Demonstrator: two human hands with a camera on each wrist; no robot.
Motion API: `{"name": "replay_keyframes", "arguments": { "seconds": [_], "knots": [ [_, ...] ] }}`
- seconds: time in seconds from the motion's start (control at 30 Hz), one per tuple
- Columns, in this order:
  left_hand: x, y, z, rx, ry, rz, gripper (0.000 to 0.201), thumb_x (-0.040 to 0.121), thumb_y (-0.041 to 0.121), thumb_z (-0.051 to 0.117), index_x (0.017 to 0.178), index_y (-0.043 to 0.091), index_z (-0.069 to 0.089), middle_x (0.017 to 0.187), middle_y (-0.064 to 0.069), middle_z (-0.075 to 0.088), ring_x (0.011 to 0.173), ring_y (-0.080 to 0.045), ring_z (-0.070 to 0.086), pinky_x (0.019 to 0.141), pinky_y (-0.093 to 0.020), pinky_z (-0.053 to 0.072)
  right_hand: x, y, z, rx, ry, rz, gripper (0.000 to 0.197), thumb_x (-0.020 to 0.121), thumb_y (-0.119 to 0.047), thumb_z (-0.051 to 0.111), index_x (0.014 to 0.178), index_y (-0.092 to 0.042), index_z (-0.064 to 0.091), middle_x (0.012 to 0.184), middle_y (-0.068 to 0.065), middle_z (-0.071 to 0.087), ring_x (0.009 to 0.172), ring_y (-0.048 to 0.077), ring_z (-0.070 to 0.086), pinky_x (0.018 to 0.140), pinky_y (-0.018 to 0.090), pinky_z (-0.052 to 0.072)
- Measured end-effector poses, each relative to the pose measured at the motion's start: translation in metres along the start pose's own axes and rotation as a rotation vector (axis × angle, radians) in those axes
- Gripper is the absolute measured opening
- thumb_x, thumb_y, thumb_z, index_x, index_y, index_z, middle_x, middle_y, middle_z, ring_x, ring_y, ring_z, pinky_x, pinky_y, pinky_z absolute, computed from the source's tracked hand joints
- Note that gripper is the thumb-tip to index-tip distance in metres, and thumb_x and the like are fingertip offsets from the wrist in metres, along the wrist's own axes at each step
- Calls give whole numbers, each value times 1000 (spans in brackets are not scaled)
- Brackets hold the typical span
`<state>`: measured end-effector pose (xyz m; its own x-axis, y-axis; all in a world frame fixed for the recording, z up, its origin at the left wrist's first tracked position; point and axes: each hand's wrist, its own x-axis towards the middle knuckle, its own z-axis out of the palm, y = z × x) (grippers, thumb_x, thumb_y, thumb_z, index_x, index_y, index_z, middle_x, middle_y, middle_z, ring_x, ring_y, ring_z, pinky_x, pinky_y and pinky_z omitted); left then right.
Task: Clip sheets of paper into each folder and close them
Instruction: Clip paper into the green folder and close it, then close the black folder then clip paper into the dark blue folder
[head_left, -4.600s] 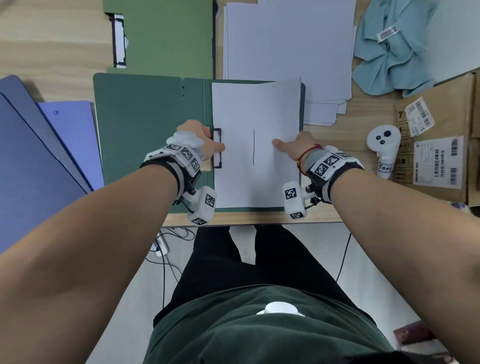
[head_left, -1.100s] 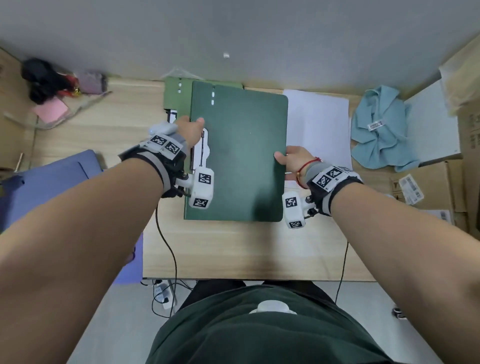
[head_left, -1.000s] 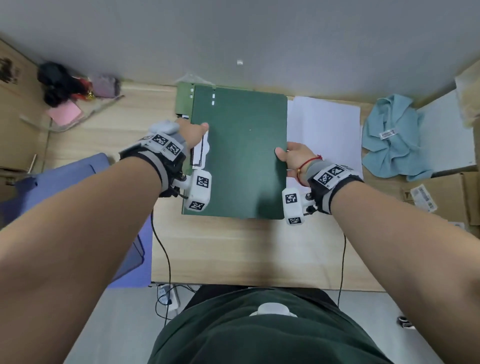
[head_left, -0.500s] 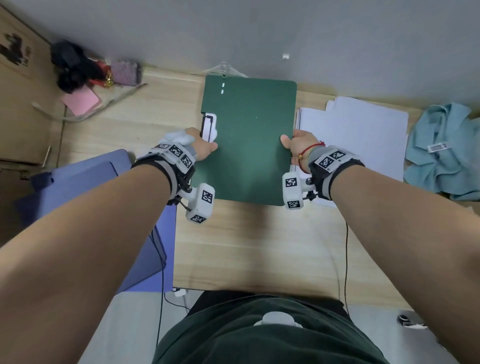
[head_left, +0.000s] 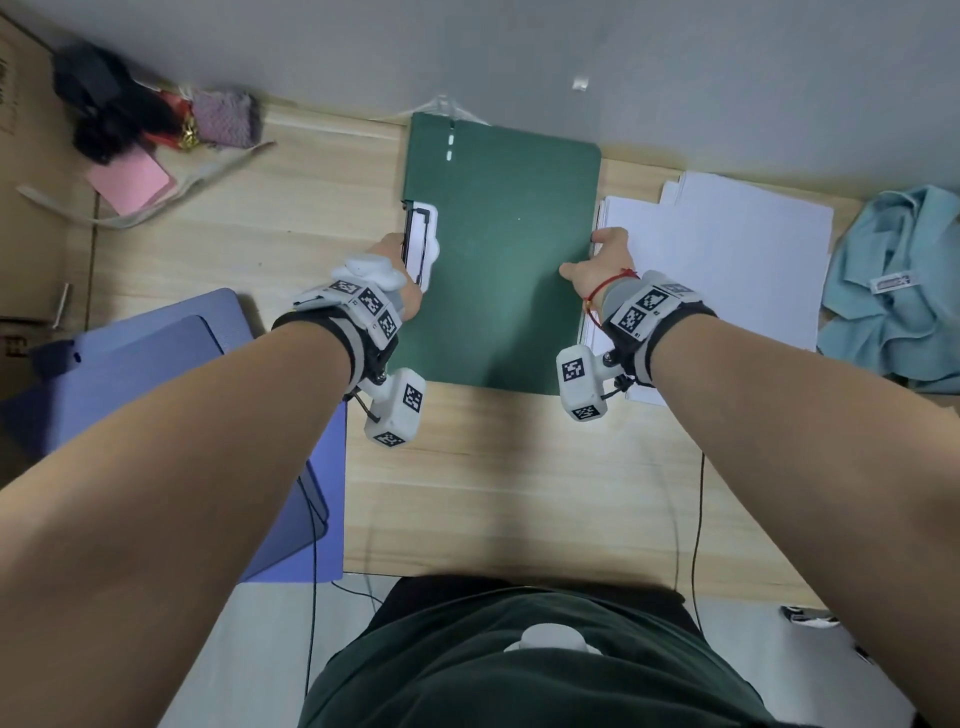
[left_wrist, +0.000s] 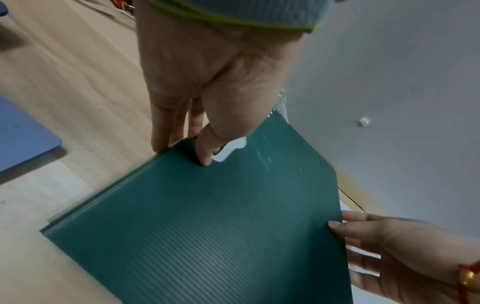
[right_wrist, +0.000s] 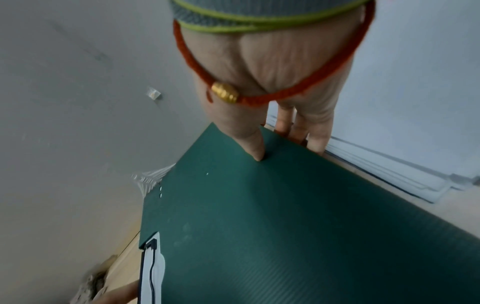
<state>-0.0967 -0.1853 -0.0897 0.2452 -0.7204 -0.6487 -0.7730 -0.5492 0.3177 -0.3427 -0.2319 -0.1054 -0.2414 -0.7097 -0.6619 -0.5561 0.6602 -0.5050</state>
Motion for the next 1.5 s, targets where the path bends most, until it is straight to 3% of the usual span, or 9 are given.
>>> {"name": "replay_keyframes", "arguments": {
  "seconds": [0.3, 0.4, 0.5, 0.63, 0.77, 0.93, 1.13, 1.3, 1.5],
  "knots": [
    [1, -2, -2, 6, -13, 11, 62, 87, 4, 61, 144, 18, 40, 129, -11, 61, 115, -32, 60, 95, -38, 47, -13, -3, 4, -180, -43, -113, 67, 83, -7, 54, 140, -39, 41, 125, 8, 38, 86, 25, 58, 69, 21, 44],
    [-1, 0, -2, 8, -15, 6, 60, 88, 3, 60, 144, 15, 40, 131, -13, 59, 118, -33, 58, 95, -37, 46, -16, -10, -2, -309, -104, -76, 68, 87, -10, 55, 146, -40, 37, 138, 9, 30, 89, 25, 50, 50, 11, 34],
    [0, -1, -9, 28, -1, -39, 62, 91, 7, 61, 147, 8, 36, 140, -16, 52, 127, -34, 51, 103, -37, 41, -23, -22, -11, -380, -135, -67, 68, 88, -16, 60, 149, -35, 34, 141, 10, 26, 102, 29, 53, 65, 19, 42],
    [1, -11, -38, -21, -93, -86, 65, 98, 8, 52, 154, 8, 19, 149, -18, 42, 130, -35, 48, 103, -34, 39, -36, -39, -6, -343, -90, -145, 58, 85, -20, 63, 139, -31, 45, 138, 10, 35, 102, 28, 56, 72, 26, 43],
    [-25, -35, -65, 40, 39, -206, 68, 90, 28, 64, 150, 19, 32, 136, -14, 54, 115, -34, 58, 85, -37, 47, -65, -61, 23, -308, -158, -235, 39, 82, -23, 65, 120, -25, 59, 113, 2, 61, 95, 23, 63, 66, 25, 48],
    [-71, -90, -75, 44, 118, -387, 61, 85, 31, 64, 142, 24, 44, 127, -8, 61, 99, -27, 62, 65, -30, 40, -115, -76, 93, -280, -353, -316, 8, 78, -24, 65, 84, -30, 63, 87, -3, 63, 80, 22, 61, 76, 34, 52],
    [-117, -174, -55, -133, 237, -568, 55, 82, 33, 63, 135, 26, 47, 140, -8, 46, 119, -33, 55, 93, -39, 45, -173, -63, 180, -315, -582, -332, 14, 80, -9, 58, 76, -22, 61, 78, 8, 67, 67, 22, 62, 67, 34, 54],
    [-145, -245, -25, -258, 426, -712, 65, 78, 20, 68, 138, 22, 42, 147, -7, 33, 133, -31, 34, 98, -38, 37, -208, -40, 246, -405, -713, -344, 17, 86, -16, 62, 103, -18, 64, 86, 7, 65, 80, 24, 64, 86, 38, 57],
    [-167, -281, -15, -305, 419, -879, 104, 74, 48, 77, 152, 16, 17, 152, -12, 28, 139, -31, 32, 111, -43, 29, -224, -30, 276, -456, -715, -373, 43, 84, -20, 66, 120, 3, 58, 86, 9, 59, 80, 27, 59, 86, 45, 54]
  ]
}}
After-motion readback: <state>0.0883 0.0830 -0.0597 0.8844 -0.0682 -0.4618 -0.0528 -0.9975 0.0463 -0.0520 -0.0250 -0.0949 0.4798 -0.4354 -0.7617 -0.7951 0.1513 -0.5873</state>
